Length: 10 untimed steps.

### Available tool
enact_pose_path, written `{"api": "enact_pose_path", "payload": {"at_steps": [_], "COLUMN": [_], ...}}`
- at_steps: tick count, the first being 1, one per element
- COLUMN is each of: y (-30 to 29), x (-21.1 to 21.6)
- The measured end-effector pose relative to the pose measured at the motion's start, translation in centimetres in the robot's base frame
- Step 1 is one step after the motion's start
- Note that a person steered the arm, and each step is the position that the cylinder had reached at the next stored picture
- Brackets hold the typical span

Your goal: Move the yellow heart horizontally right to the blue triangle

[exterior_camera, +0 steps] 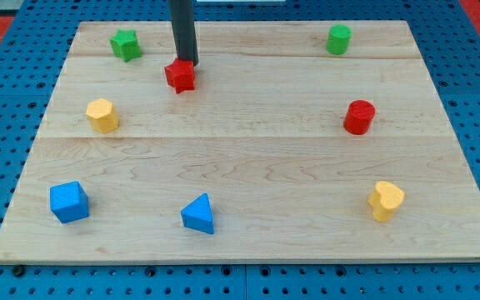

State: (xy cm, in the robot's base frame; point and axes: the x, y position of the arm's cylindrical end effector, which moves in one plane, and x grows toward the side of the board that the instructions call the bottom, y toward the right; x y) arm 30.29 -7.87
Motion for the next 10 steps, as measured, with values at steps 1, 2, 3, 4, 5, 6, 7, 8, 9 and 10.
{"api": "enact_pose_path", "payload": {"at_steps": [1,2,3,4,5,6,7,8,9,10], "y": [6.0,13.9,20.3,31.8,33.9,31.7,26.1,25.2,25.5,25.2], "x": [2.0,9.4,16.9,18.6,23.8,25.6,23.1,24.7,26.7,27.2]}}
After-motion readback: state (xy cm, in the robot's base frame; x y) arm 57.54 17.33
